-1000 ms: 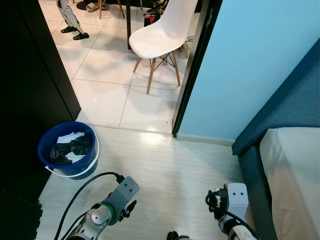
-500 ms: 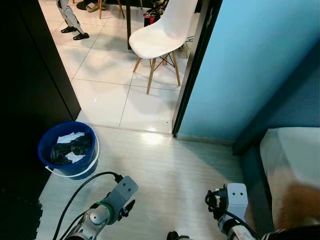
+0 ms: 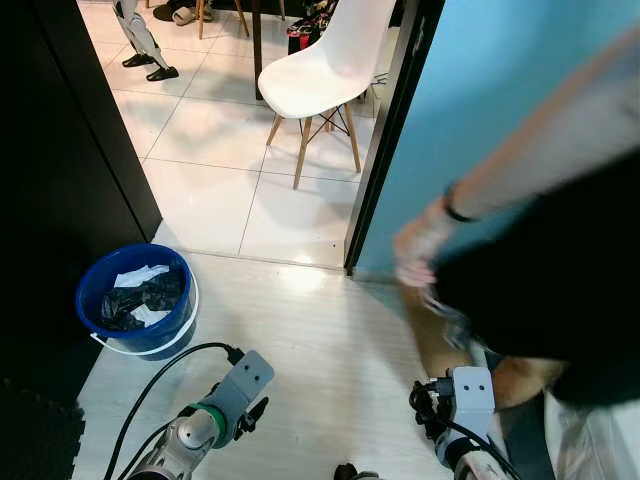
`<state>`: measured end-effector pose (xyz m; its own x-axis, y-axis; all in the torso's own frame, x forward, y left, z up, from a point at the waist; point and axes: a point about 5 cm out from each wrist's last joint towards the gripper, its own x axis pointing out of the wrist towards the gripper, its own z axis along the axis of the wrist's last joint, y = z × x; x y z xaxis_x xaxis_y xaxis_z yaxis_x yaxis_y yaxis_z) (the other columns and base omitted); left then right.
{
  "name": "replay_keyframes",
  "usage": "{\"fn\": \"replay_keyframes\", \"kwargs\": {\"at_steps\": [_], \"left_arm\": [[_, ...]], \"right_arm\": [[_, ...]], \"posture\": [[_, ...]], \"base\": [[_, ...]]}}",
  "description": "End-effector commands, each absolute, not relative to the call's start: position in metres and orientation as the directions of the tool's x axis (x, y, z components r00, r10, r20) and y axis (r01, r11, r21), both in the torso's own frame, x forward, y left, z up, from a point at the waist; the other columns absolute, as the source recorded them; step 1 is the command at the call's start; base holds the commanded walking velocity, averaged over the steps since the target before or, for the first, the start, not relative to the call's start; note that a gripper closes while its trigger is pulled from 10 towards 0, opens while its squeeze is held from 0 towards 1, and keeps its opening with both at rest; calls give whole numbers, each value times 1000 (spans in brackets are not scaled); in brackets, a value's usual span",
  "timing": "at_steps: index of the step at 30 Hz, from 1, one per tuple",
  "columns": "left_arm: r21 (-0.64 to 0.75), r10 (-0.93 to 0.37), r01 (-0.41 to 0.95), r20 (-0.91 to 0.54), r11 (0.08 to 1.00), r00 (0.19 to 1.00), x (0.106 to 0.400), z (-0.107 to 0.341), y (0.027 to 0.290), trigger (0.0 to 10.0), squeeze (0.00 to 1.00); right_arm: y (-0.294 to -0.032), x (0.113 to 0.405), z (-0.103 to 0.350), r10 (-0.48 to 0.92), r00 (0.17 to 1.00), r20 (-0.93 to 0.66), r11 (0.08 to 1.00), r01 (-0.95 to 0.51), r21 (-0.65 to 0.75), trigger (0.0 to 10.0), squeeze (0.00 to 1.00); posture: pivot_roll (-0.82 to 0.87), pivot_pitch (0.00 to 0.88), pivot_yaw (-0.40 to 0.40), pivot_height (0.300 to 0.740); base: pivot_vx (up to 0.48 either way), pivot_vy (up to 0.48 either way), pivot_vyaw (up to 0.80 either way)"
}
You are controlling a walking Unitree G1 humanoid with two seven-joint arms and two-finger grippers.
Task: Clean up the room
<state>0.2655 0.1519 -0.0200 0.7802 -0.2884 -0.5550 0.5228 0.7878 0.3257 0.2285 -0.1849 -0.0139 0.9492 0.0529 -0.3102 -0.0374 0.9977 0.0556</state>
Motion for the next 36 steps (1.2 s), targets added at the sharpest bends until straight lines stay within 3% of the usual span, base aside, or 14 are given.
{"fn": "replay_keyframes", "kwargs": {"at_steps": [1,4,6,11,18,22,36], "left_arm": [[322,-285,536,-580,781,763,258,-27,153,10000,0],[333,-284,541,-580,772,763,258,-26,156,10000,0],[337,-291,548,-578,766,762,260,-24,161,10000,0],[308,-291,522,-561,795,775,269,-15,169,10000,0],[268,-261,452,-530,851,807,274,-11,169,10000,0],[223,-202,358,-516,907,832,277,-12,168,10000,0],[206,-192,330,-497,921,846,280,-9,163,10000,0]], "right_arm": [[-187,222,-22,34,935,-352,998,-11,67,10000,0],[-185,224,-22,55,931,-361,998,-41,46,10000,0],[-184,228,-22,51,930,-365,997,-70,-39,10000,0],[-183,232,-23,6,932,-364,1000,-17,-26,10000,0],[-183,232,-19,10,941,-337,997,-36,-73,10000,0],[-186,240,-10,50,949,-312,993,-81,-90,10000,0],[-191,242,-11,34,946,-322,997,-56,-60,10000,0]], "posture": [[-23,82,54,722],[-29,73,100,722],[-34,75,125,722],[-37,75,167,722],[-41,78,138,722],[-35,79,57,722],[-42,87,38,722]], "base": [[0,0,0],[0,0,0],[0,0,0],[0,0,0],[0,0,0],[0,0,0],[-55,0,0]]}}
